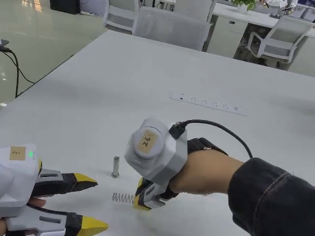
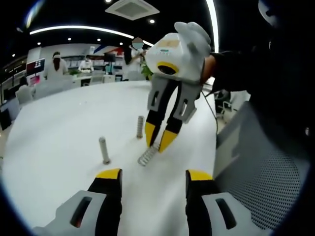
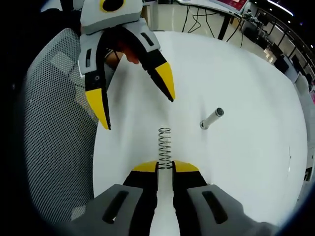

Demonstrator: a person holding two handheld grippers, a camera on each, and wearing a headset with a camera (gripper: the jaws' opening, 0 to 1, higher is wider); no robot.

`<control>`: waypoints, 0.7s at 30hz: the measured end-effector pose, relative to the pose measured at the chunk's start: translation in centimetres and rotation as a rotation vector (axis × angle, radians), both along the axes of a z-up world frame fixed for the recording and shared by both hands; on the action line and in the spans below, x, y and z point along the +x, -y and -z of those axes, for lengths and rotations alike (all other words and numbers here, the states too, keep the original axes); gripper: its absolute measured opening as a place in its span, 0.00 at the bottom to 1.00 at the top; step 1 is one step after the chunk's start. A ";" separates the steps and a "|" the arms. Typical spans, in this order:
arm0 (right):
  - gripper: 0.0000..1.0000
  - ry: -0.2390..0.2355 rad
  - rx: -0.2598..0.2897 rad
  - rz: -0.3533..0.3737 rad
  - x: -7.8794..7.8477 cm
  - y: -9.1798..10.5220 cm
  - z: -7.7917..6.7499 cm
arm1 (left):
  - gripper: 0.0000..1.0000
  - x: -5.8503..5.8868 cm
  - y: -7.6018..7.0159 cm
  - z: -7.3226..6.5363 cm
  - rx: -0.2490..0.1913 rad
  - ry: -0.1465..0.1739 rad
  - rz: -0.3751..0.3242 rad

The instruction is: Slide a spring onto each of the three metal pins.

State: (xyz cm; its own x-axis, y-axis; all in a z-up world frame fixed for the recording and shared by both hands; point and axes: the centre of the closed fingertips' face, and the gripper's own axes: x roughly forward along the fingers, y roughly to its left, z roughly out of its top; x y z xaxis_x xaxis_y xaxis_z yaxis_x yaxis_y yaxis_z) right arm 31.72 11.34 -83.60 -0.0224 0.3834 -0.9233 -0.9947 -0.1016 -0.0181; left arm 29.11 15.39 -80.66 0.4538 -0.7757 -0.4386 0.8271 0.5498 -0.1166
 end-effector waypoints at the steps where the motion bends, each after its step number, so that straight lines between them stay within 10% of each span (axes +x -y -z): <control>1: 0.07 0.001 0.001 0.002 -0.1 0.2 -0.2 | 0.45 0.0 0.1 -0.1 0.001 -0.001 0.009; 21: 0.07 -0.012 0.039 0.010 -2.6 1.5 -3.1 | 0.27 0.7 3.3 -2.7 -0.048 -0.009 0.145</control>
